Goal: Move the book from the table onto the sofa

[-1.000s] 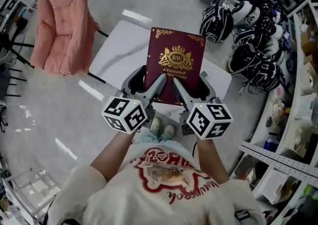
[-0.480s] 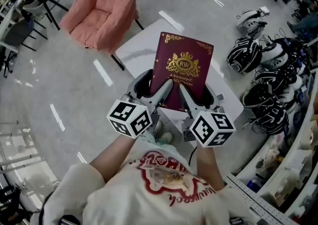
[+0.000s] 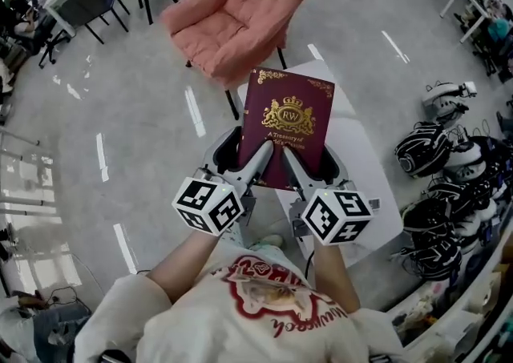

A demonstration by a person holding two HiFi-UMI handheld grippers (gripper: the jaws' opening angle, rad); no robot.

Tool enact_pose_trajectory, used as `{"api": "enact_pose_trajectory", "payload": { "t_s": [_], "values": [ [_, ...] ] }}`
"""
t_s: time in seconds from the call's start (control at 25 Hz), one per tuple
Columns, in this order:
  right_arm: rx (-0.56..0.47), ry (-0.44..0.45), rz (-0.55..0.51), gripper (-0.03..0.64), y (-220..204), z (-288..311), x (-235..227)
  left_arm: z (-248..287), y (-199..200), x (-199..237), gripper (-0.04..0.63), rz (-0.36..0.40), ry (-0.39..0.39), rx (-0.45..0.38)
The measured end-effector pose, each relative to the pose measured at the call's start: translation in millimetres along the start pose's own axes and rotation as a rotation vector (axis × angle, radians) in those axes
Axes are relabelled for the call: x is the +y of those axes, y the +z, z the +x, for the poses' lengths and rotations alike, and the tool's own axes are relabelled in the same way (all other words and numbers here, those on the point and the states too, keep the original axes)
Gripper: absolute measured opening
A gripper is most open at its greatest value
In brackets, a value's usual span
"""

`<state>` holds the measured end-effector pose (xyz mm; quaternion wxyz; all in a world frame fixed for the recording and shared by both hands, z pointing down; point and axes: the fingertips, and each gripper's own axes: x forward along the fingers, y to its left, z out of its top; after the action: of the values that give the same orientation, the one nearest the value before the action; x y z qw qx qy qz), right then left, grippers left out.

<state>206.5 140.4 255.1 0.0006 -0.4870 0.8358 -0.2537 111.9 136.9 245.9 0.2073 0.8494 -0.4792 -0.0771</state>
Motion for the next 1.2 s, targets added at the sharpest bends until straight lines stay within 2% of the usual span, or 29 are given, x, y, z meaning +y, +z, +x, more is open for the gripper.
{"api": "enact_pose_trajectory", "payload": {
  "t_s": [0.24, 0.48, 0.88, 1.04, 1.2],
  "values": [
    [0.046, 0.062, -0.032, 0.321, -2.5, 53.8, 28.6, -7.2, 19.2, 53.6, 0.288, -0.021, 0.069, -0.035],
    [0.059, 0.078, -0.066, 0.321, -6.7, 147.0, 38.7, 20.3, 33.5, 140.0, 0.288, -0.054, 0.089, -0.066],
    [0.018, 0.091, -0.083, 0.321, 37.2, 307.6, 69.7, 83.0, 116.4, 274.7, 0.288, -0.015, 0.071, -0.108],
    [0.027, 0.100, -0.068, 0.321, 50.9, 373.1, 107.4, 86.2, 160.8, 337.0, 0.287, -0.012, 0.092, -0.101],
    [0.047, 0.133, -0.068, 0.321, 50.1, 397.3, 120.7, 82.6, 171.0, 360.2, 0.288, -0.014, 0.123, -0.120]
  ]
}}
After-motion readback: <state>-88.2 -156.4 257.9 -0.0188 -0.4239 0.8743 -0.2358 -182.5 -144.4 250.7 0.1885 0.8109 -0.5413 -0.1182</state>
